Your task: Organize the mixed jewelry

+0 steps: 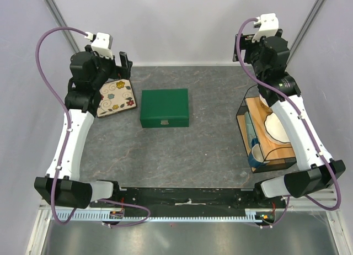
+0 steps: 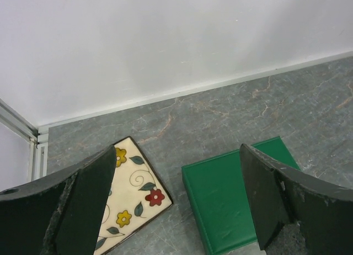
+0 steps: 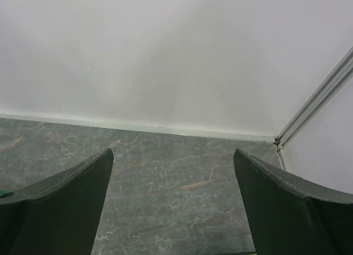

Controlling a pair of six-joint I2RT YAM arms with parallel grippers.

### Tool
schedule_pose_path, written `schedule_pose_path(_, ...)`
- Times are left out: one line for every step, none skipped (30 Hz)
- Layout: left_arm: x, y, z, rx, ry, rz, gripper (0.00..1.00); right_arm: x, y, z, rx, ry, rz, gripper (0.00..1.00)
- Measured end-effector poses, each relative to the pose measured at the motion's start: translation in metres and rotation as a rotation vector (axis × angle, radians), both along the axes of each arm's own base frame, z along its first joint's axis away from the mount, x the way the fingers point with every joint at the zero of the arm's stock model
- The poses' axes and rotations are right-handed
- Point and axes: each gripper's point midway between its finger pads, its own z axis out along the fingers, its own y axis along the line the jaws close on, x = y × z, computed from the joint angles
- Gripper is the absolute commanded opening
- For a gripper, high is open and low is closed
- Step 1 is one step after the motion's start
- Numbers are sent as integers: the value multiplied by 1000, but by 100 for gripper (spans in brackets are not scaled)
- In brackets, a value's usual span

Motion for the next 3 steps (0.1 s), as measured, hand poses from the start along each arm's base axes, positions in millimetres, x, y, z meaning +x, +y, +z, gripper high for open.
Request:
schedule_pose_path(1,0,0,-1,1,-1,99,0,0,0,0,0,0,98)
schedule_pose_path(1,-1,-1,-1,4,-3,99,0,0,0,0,0,0,98)
schedule_pose_path(2,-1,-2,-3,6,-6,99,0,0,0,0,0,0,98)
